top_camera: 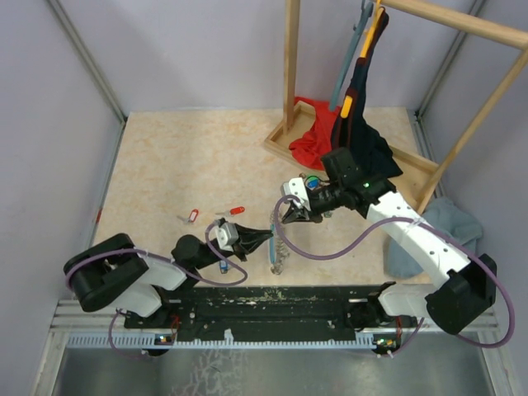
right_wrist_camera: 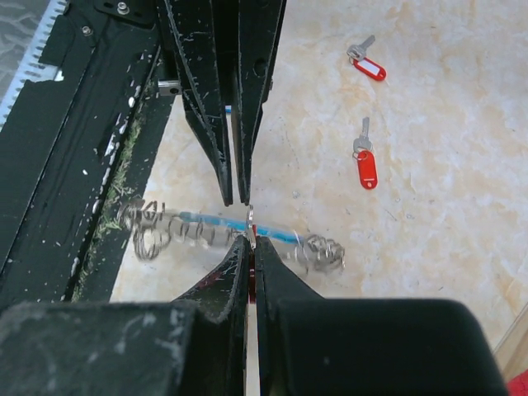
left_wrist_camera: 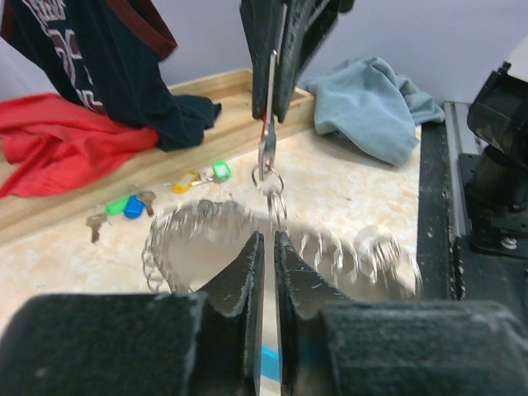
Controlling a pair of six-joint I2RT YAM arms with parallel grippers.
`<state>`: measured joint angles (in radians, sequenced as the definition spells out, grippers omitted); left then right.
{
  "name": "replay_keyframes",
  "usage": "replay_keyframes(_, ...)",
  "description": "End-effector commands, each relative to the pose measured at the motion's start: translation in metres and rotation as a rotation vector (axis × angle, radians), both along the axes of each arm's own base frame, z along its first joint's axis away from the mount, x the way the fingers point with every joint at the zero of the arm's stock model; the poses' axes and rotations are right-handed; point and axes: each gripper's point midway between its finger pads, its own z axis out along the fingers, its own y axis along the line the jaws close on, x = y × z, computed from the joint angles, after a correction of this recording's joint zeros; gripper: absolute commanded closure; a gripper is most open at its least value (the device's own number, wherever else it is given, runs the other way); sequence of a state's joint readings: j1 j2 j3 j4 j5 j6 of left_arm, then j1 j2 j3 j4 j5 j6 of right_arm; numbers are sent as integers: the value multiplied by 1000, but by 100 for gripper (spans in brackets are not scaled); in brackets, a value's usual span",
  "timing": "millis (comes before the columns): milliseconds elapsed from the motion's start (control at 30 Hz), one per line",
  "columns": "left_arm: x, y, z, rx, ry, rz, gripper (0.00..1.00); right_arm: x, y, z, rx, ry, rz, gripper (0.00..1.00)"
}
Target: Remove the keys from the keyring
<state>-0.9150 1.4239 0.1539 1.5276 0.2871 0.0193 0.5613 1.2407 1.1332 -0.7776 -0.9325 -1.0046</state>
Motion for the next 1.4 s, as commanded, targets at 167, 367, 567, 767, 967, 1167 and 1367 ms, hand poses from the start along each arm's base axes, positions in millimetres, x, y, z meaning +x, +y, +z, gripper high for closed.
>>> replay_keyframes(167, -17, 1, 49, -174, -123, -71, 80, 2, 6, 24, 71, -41, 26, 100)
replay_keyframes(367, -25, 5, 59, -200, -137, -98, 76, 2, 5, 23, 68, -41, 25, 100)
replay_keyframes(567, -26, 0, 63, -214, -116, -127, 74, 2, 6, 22, 71, -38, 29, 100)
replay_keyframes(767, -22, -4, 63, -225, -90, -123, 71, 1, 6, 21, 71, -33, 32, 100)
replay_keyframes(967, -21, -9, 63, -226, -74, -137, 71, 0, 6, 20, 72, -29, 36, 100)
replay_keyframes(1167, -18, -13, 55, -208, -56, -134, 71, 0, 6, 20, 71, -26, 36, 100)
replay_keyframes(1367, -11, -11, 52, -208, -49, -95, 71, 0, 6, 19, 70, -22, 40, 100)
